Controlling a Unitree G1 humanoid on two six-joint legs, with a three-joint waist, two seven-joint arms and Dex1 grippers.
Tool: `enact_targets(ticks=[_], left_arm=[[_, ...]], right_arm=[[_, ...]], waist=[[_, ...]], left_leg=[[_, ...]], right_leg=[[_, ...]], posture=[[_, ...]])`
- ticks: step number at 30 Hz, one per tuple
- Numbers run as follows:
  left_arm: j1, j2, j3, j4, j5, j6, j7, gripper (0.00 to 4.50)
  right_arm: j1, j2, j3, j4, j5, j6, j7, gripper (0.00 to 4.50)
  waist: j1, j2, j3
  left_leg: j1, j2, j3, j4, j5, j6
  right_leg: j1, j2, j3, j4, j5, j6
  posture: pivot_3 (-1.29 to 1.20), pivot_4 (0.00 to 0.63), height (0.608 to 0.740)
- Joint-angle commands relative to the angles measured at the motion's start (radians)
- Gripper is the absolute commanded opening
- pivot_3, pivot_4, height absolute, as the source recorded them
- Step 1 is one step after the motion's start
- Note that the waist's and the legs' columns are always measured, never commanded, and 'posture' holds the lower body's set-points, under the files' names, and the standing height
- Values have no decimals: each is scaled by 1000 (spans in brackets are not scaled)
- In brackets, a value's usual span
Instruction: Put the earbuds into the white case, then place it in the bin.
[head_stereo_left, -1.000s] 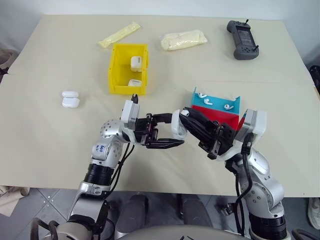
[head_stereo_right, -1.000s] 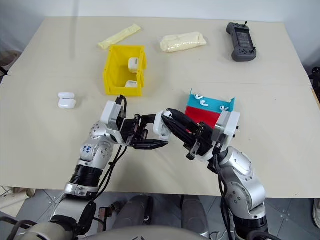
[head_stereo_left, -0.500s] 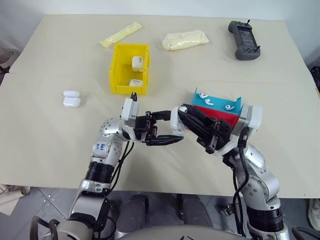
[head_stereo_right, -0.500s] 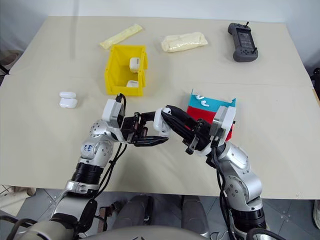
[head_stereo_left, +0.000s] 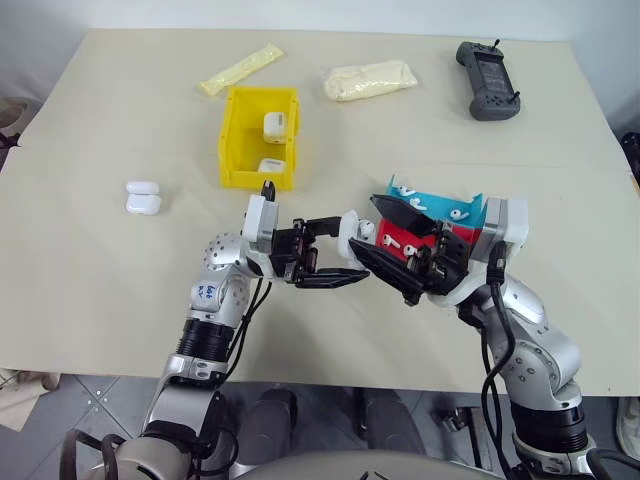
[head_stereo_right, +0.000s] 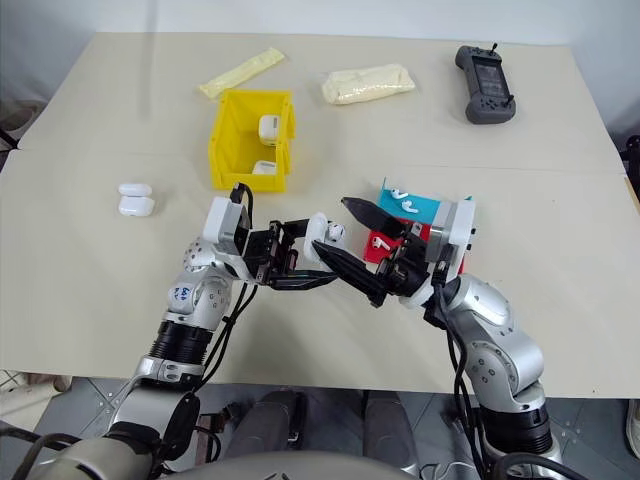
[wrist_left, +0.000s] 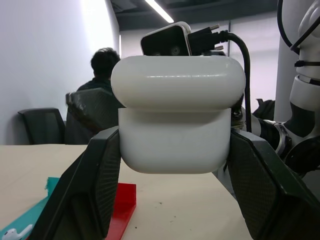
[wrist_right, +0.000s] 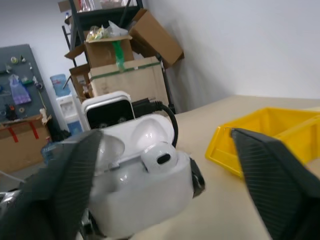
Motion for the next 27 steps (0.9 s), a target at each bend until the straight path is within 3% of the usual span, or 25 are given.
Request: enact_targets(ticks=[1, 7, 11, 14, 17, 23, 27], left_arm=[[-17, -17, 0, -16, -4, -21, 1, 2794], [26, 29, 4, -25, 12, -14, -6, 2794], [48, 55, 4, -43, 18, -13, -6, 2794], [64, 64, 3, -59, 15, -10, -3, 2794], [83, 74, 7, -74, 9, -6, -2, 2794], [74, 62, 6, -74, 19, -13, 20, 2794], [68, 55, 5, -73, 20, -17, 31, 2794]], right_arm=[[7, -50, -61, -23, 26, 10, 21, 4468], [160, -250, -307, 8, -7, -48, 147, 4468], [327, -331, -446, 172, -115, -179, 303, 4468], [370, -341, -494, 326, -187, -297, 361, 4468], [341, -345, -523, 491, -256, -400, 354, 4468], [198, -390, -456, 583, -274, -409, 410, 4468], [8, -497, -327, 552, -305, -230, 405, 4468]], waist=[[1, 0, 0], [13, 0, 0], [22, 0, 0], [25, 0, 0], [22, 0, 0], [11, 0, 0], [7, 1, 0]], left_leg=[[0, 0, 0, 0, 0, 0], [0, -1, 0, 0, 0, 1], [1, 0, 2, 0, 0, 1], [2, -1, 3, 0, -1, 2], [6, 0, 4, -1, -1, 3], [7, 1, 4, -1, -1, 2], [7, 1, 3, 0, -1, 2]], right_leg=[[0, 0, 0, 0, 0, 0], [1, -1, 0, -1, 0, 0], [2, 0, 1, -1, 0, 0], [3, 0, 2, -1, 0, 0], [7, 0, 2, -1, 0, 1], [8, 1, 2, -2, 0, 1], [8, 0, 2, -2, 0, 1]], posture=[[0, 150, 740], [0, 150, 740], [0, 150, 740], [0, 150, 740], [0, 150, 740], [0, 150, 740], [0, 150, 740]])
